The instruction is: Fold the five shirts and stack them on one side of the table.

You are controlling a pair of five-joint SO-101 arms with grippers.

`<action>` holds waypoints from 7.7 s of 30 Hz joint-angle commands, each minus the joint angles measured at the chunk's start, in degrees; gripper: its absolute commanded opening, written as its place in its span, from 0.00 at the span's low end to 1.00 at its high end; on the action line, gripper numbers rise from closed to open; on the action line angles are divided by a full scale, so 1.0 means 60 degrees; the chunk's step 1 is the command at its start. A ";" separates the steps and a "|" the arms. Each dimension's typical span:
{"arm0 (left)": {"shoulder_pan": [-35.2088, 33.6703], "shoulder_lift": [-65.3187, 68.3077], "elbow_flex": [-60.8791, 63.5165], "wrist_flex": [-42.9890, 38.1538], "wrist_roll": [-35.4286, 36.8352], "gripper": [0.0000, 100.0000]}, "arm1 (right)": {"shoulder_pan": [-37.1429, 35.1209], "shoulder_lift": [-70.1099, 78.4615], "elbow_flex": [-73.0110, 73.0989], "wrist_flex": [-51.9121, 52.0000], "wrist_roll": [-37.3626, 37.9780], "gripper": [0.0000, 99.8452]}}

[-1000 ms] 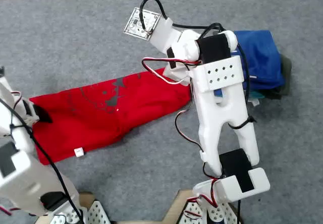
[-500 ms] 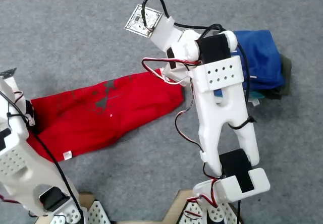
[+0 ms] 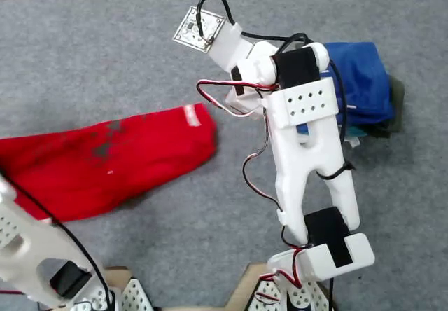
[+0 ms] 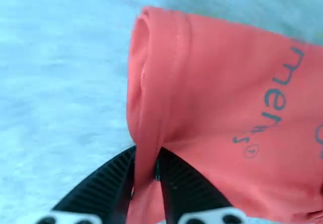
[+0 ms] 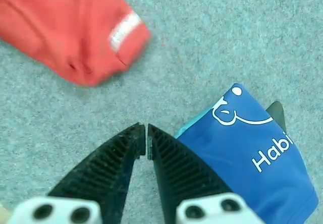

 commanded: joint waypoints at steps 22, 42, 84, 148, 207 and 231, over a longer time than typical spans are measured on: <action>0.4549 -0.4176 0.3421 0.0366 0.0498 0.03 | 0.1758 -0.0535 0.0037 -0.4733 -0.1407 0.01; 1.1421 -0.6344 0.4623 -0.1788 0.3824 0.03 | 0.3868 -0.0535 0.0139 -0.4674 0.0806 0.01; 0.4608 -0.3282 0.0564 -0.0147 0.2974 0.03 | -0.2681 0.1062 0.2923 -0.5407 -0.0249 0.01; 0.7538 -0.3897 0.8564 -0.9568 0.4147 0.03 | -0.2227 0.3744 0.4066 -0.3326 -0.3780 0.01; 0.4593 -1.2337 1.5114 -0.9099 0.2813 0.03 | -0.3927 0.6073 0.1355 -0.3399 -1.5194 0.43; 0.4579 -1.2352 1.5172 -0.9099 0.2813 0.03 | -0.2740 0.6557 -0.2850 -0.0088 -1.2967 0.01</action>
